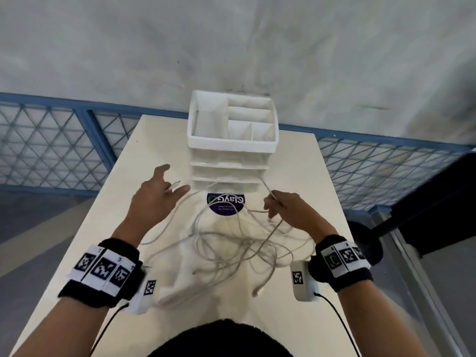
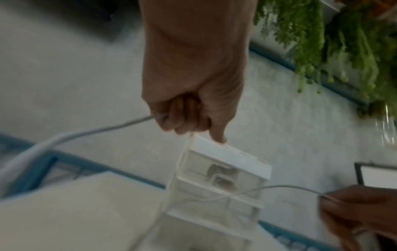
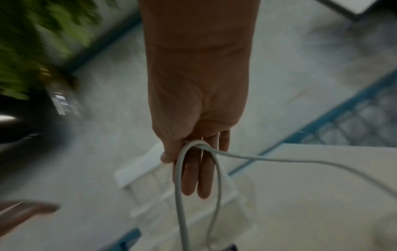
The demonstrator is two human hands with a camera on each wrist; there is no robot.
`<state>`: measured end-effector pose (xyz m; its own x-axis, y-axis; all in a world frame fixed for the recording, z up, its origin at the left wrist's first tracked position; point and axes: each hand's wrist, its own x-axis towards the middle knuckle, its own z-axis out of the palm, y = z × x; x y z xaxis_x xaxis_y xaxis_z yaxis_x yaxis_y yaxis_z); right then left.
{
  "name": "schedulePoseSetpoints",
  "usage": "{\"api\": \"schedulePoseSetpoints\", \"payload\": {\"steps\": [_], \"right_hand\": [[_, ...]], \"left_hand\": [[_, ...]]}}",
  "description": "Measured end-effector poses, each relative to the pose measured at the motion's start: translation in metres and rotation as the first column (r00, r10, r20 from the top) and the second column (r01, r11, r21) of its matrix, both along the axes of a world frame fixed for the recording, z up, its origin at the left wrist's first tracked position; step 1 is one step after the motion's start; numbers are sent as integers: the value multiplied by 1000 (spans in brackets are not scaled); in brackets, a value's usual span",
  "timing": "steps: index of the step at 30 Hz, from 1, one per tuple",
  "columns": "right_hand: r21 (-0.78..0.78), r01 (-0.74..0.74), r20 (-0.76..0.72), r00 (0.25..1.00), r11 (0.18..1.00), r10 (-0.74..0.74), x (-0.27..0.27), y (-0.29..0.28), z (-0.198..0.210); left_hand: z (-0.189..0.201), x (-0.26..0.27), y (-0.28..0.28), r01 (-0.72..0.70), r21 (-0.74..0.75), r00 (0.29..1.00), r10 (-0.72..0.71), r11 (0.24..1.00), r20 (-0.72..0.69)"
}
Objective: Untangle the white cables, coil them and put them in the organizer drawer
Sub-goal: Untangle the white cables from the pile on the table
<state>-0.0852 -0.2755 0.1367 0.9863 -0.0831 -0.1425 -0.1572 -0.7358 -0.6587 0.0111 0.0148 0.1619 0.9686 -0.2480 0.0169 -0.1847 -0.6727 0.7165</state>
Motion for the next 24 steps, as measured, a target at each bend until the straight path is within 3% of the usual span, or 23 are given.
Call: {"api": "schedulePoseSetpoints", "payload": {"steps": [2,5,7,10,12,16,20,24], "right_hand": [[25,-116,-36,993,993,116,4,24,22],[106,-247,-48,966,963,253,5,44,40],[144,-270,-21,961,952,275,3,44,44],[167,-216,-3,976,962,220,-2,29,41],[141,-230,-24,972,963,236,-7,27,35],[153,-272,-15,961,950,278,-11,37,18],[136,-224,-63,970,965,234,-19,23,-9],[67,-171,-173,968,983,180,-39,1,-63]], "left_hand": [[10,-10,-21,152,-181,988,-149,972,31],[12,-23,-59,461,-245,874,-485,853,-43],[3,-25,-73,490,-251,852,-520,835,-66],[3,-27,-81,354,-384,871,-450,853,-197],[9,-33,-89,373,-425,851,-487,825,-198],[9,-38,-103,331,-443,908,-409,833,-93],[31,-32,-88,211,-434,977,-181,876,110],[78,-24,-63,127,-580,972,16,804,234]]}}
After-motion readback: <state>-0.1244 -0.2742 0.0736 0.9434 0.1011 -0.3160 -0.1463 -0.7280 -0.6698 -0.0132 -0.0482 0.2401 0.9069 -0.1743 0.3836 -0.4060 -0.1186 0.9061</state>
